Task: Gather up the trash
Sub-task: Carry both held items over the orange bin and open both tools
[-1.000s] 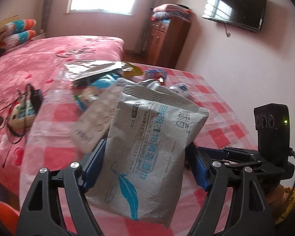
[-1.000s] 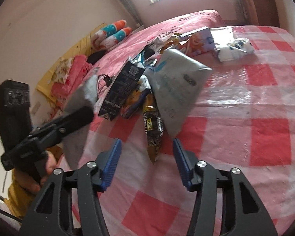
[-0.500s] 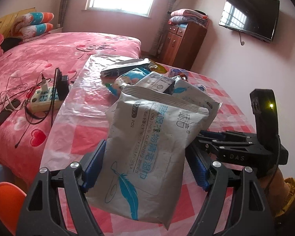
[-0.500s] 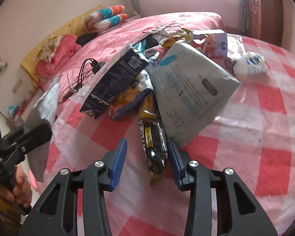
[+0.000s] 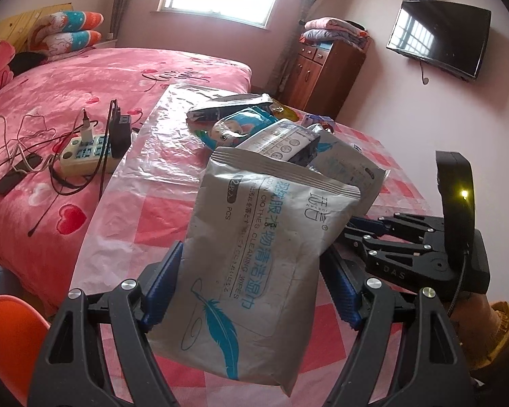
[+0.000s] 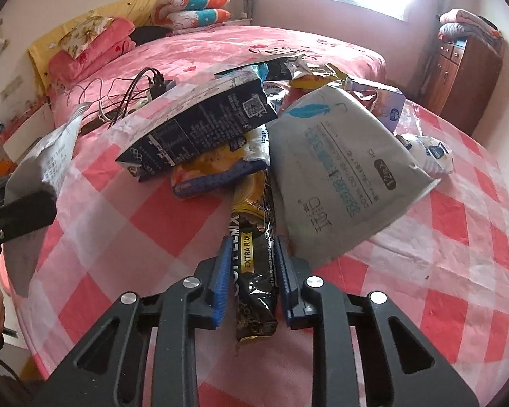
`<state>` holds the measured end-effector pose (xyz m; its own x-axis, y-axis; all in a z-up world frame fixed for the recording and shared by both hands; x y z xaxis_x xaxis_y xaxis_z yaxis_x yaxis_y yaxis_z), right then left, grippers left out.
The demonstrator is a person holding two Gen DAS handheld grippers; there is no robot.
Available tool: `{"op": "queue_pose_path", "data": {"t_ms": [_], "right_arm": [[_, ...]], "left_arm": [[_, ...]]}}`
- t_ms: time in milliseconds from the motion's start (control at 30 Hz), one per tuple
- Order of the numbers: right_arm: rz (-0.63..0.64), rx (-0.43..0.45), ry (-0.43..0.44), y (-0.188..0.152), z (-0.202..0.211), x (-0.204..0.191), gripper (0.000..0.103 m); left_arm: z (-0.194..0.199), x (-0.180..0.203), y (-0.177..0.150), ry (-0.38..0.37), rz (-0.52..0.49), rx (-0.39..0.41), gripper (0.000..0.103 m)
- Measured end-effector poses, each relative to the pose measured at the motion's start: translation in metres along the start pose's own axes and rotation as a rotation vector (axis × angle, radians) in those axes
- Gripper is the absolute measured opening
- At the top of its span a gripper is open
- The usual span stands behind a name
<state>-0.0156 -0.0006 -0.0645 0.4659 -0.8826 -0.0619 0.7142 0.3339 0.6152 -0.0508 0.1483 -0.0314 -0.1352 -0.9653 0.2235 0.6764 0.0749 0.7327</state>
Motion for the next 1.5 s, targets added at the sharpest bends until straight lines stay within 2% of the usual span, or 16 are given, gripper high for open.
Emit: {"op": "queue_pose_path", "data": {"t_ms": [267, 733, 867, 1033, 1233, 1400, 1500], "right_arm": [[-0.079, 0.037, 0.004, -0.015, 0.024, 0.005, 0.019], [-0.152, 0.109, -0.028, -0.040, 0.077, 0.012, 0.018], [-0.156, 0.126, 0.008, -0.036, 0.091, 0.004, 0.018], [-0.115, 0.145, 0.067, -0.022, 0.103, -0.024, 0.018], [-0.034, 0.149, 0.182, 0.001, 0.109, -0.080, 0.018], [0.035, 0.120, 0.313, 0.018, 0.105, -0.140, 0.018], [0.086, 0.095, 0.396, 0.025, 0.101, -0.182, 0.018]], "left_arm": [[0.009, -0.003, -0.005, -0.001, 0.013, 0.008, 0.078], [0.028, -0.001, -0.018, -0.009, 0.022, 0.026, 0.078], [0.034, 0.001, -0.020, -0.012, 0.021, 0.035, 0.078], [0.048, -0.009, -0.021, 0.003, 0.037, 0.058, 0.078], [0.071, -0.037, -0.026, 0.058, 0.074, 0.082, 0.078], [0.095, -0.076, -0.040, 0.138, 0.128, 0.092, 0.079], [0.112, -0.110, -0.056, 0.213, 0.178, 0.086, 0.079]]}}
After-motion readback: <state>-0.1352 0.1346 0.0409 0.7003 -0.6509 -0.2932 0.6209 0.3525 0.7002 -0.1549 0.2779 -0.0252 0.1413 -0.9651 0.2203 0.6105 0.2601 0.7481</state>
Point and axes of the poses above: each gripper's, at about its wrist camera, not at the fingertips, and z roughly against the way its jaws point, x to its right, y to its top, the point moved 10 cm from there along -z, roughly the way its jaws point, and after that the axes turned 5 degrees about -z, right-handed, at the moved point
